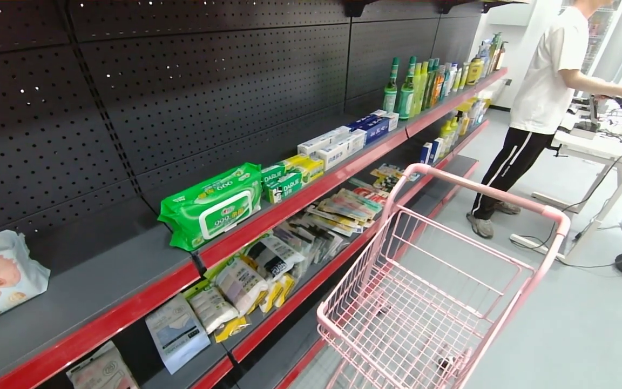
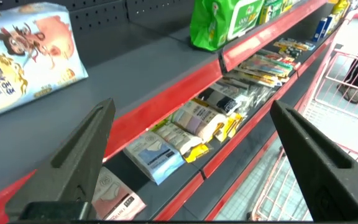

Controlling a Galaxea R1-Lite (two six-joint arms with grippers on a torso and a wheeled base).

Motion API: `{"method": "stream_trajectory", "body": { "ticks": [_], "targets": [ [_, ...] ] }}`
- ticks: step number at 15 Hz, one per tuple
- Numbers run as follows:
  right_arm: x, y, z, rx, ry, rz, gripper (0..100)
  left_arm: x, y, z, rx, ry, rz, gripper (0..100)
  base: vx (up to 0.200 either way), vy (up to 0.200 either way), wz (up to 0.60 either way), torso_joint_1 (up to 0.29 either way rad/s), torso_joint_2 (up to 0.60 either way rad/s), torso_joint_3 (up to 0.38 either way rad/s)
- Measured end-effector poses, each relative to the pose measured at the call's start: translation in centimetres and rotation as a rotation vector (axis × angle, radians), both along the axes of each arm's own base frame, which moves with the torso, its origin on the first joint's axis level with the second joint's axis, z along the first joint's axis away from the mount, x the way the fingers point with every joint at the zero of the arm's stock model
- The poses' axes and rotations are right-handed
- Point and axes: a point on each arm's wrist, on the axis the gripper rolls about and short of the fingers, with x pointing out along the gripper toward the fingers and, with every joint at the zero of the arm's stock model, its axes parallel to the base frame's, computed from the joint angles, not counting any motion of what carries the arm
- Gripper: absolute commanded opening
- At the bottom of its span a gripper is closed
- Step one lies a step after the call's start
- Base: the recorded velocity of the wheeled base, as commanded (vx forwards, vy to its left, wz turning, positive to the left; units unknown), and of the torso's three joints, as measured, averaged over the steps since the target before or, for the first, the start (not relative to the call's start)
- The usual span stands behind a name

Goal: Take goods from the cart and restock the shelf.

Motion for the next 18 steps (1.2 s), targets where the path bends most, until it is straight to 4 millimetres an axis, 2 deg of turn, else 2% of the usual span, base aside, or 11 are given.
{"method": "stream_trajectory", "body": {
  "ticks": [11, 18],
  "targets": [
    [0.46, 0.15, -0.47, -0.013, 0.039, 0.003, 0, 0.00, 0.00, 0.00, -0.001, 0.000, 0.000, 100, 0.000, 0.000, 0.00, 0.153, -0.33, -0.179],
    [0.89, 0.29, -0.43, -0.024, 0.064, 0.006, 0, 0.00, 0.00, 0.00, -0.001, 0.000, 0.000, 100, 0.000, 0.000, 0.00, 0.055, -0.12, -0.064]
  ]
}}
